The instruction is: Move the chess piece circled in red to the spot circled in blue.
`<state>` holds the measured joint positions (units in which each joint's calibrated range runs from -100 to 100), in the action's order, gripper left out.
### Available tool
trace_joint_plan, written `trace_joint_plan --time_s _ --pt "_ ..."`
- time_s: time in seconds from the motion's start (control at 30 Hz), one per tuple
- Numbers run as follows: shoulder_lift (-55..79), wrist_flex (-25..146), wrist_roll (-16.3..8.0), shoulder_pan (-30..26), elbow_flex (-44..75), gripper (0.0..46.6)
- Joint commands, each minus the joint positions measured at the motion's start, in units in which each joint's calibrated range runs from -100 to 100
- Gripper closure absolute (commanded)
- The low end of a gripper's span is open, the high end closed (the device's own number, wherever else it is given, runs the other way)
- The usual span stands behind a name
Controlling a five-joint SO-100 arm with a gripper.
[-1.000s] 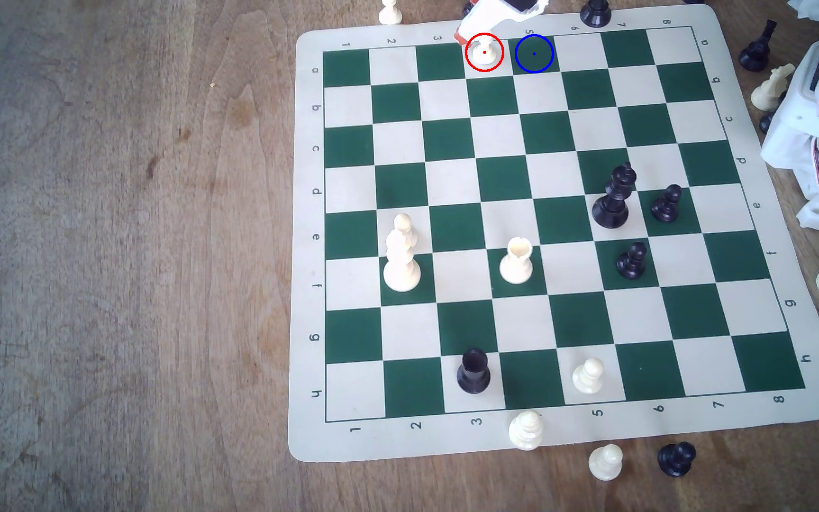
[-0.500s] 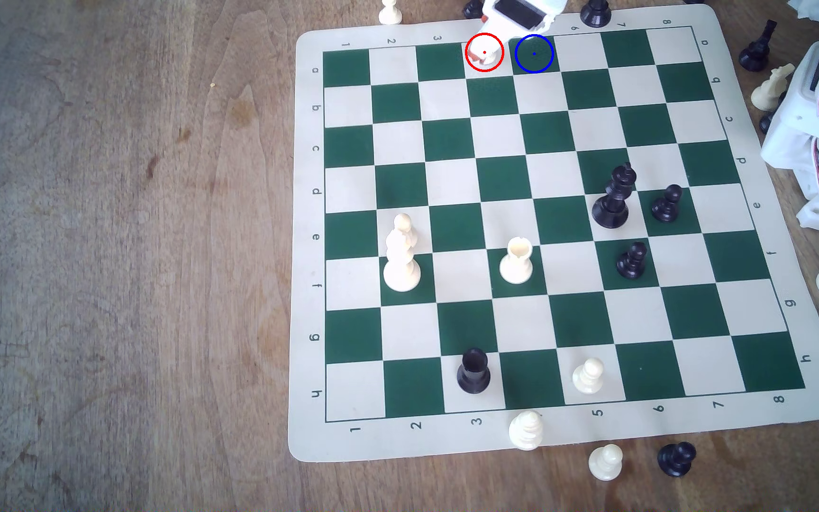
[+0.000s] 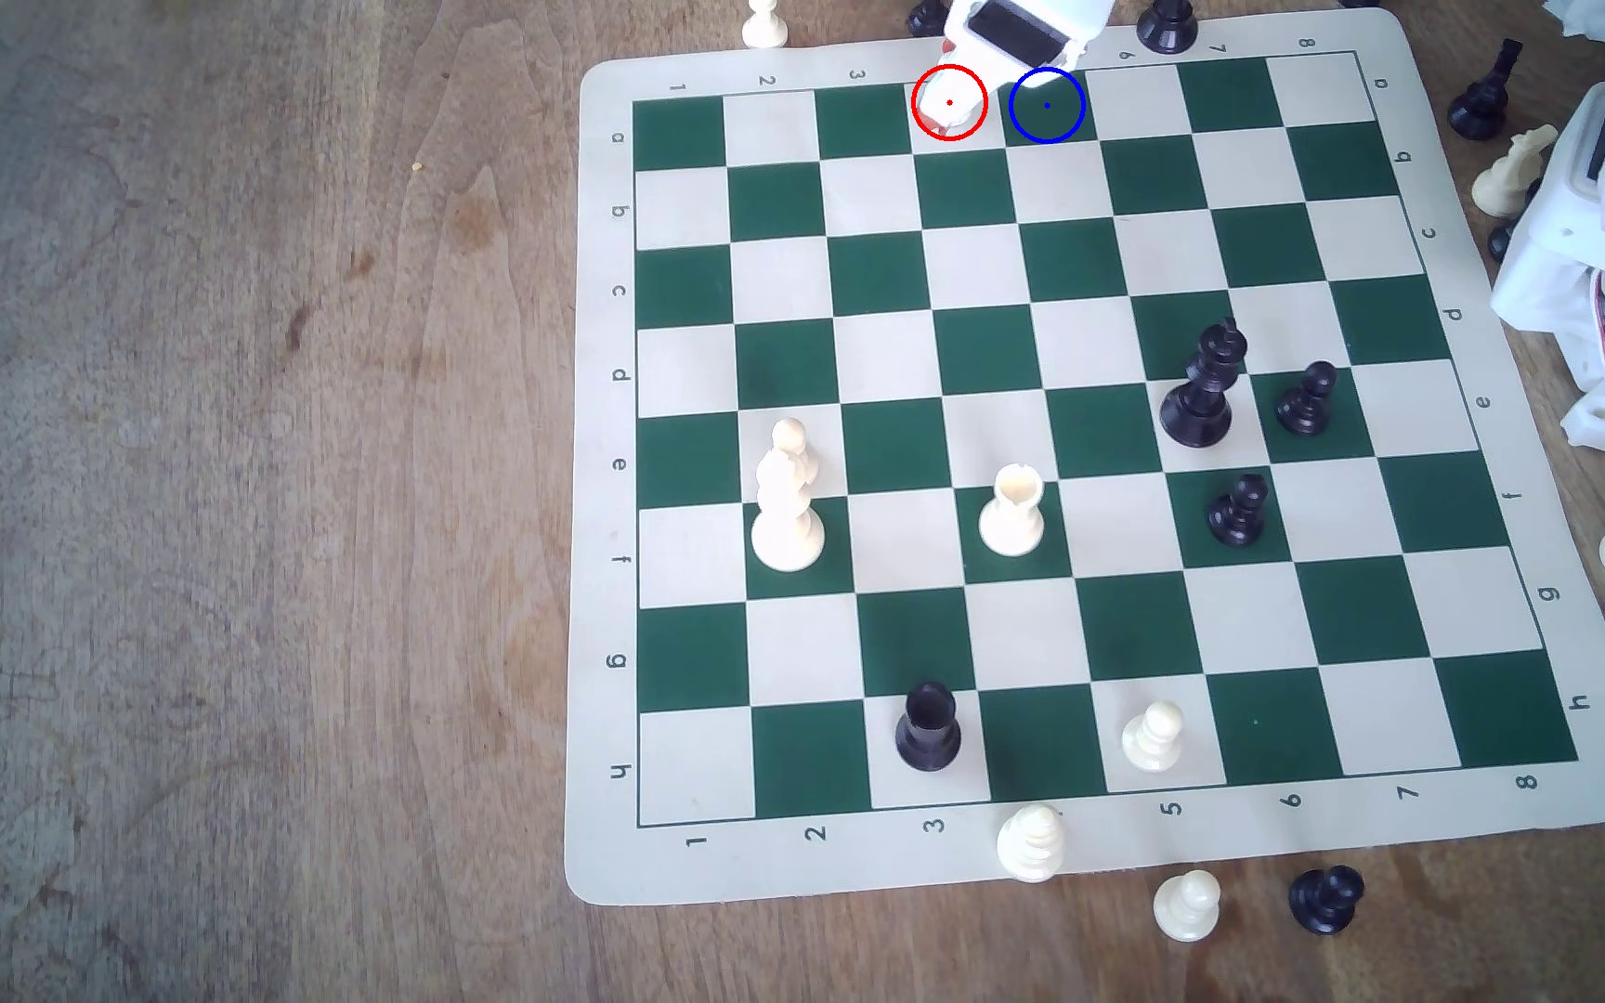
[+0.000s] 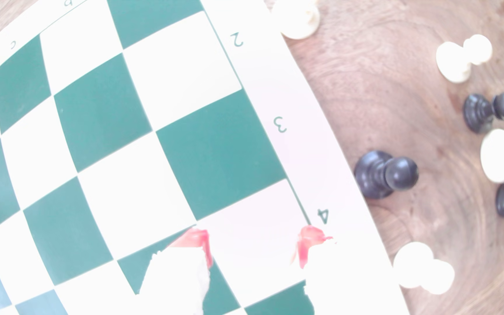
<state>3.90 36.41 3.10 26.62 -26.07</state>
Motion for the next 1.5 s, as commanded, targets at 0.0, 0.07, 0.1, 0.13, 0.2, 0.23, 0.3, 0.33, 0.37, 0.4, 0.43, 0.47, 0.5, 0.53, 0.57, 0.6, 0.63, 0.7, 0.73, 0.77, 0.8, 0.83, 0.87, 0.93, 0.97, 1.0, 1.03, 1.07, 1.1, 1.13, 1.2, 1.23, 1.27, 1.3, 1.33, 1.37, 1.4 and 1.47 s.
trace_joint_plan --time_s 0.0,0.07,0.1,0.13,0.2,0.23,0.3,0.33,0.37,0.4,0.43,0.47,0.5,0.53,0.57,0.6,0.63,0.7,0.73,0.77,0.8,0.83,0.87,0.93,0.97,1.0,1.03,1.07,1.1,1.13,1.2,1.23,1.27,1.3,1.33,1.37,1.4,1.47 --pt "0.0 -1.3 -0.1 0.0 0.7 30.6" --pt "0.2 -1.4 -0.1 0.0 0.7 31.0" --pt "0.3 -1.4 -0.1 0.0 0.6 31.1" --pt "0.3 -1.4 -0.1 0.0 0.5 32.0" --pt "0.4 -1.5 -0.1 0.0 0.4 32.2" --pt "0.4 -1.8 -0.1 0.1 0.4 32.3" --pt "0.7 -2.6 -0.1 0.3 0.4 32.3" --pt "0.8 -2.8 -0.1 0.4 0.4 32.3" --pt "0.8 -2.8 -0.1 0.4 0.4 32.3" --pt "0.8 -2.8 -0.1 0.5 0.4 32.8" --pt "0.8 -2.8 -0.1 0.5 0.4 33.1" --pt "0.8 -2.8 -0.1 0.5 0.4 33.7" --pt "0.8 -2.8 -0.1 0.4 0.3 34.4" --pt "0.8 -2.8 -0.1 0.3 0.2 35.8" --pt "0.6 -2.8 -0.1 0.2 -0.1 36.7" --pt "0.6 -2.8 -0.1 0.2 -0.2 36.7" --pt "0.6 -2.8 -0.1 0.1 -0.2 36.7" --pt "0.5 -2.8 -0.1 0.0 -0.2 38.2" --pt "0.5 -2.8 -0.1 0.0 -0.2 39.1" --pt "0.5 -2.8 -0.1 0.0 -0.2 41.4" --pt "0.4 -2.8 -0.1 0.0 -0.2 43.2" --pt "0.4 -2.8 -0.1 0.0 -0.2 44.7" --pt "0.4 -2.8 -0.1 0.0 -0.3 46.1" --pt "0.4 -2.8 -0.1 0.0 -0.4 46.4" --pt "0.4 -2.8 -0.1 0.0 -0.4 46.4" --pt "0.4 -2.8 -0.1 -0.1 -0.5 46.4" --pt "0.4 -2.8 -0.1 -0.1 -0.5 46.4" --pt "0.4 -2.8 -0.1 -0.1 -0.5 46.4" --pt "0.3 -2.8 -0.2 -0.2 -0.5 46.4" --pt "-0.2 -2.8 -0.3 -0.3 -0.5 46.4" --pt "-1.3 -2.8 -0.5 -0.3 -0.5 46.4" --pt "-2.1 -2.7 -0.6 -0.3 0.0 46.4" --pt "-2.6 -2.3 -0.8 -0.1 0.9 46.4" --pt "-3.3 0.6 -1.3 0.2 4.6 46.4" --pt "-3.6 2.0 -1.5 0.2 6.1 46.4" --pt "-4.2 3.1 -1.5 0.2 7.2 46.4" --pt "-5.1 3.9 -1.5 0.2 7.8 46.4" --pt "-8.5 5.9 -1.5 -0.1 7.9 46.4"
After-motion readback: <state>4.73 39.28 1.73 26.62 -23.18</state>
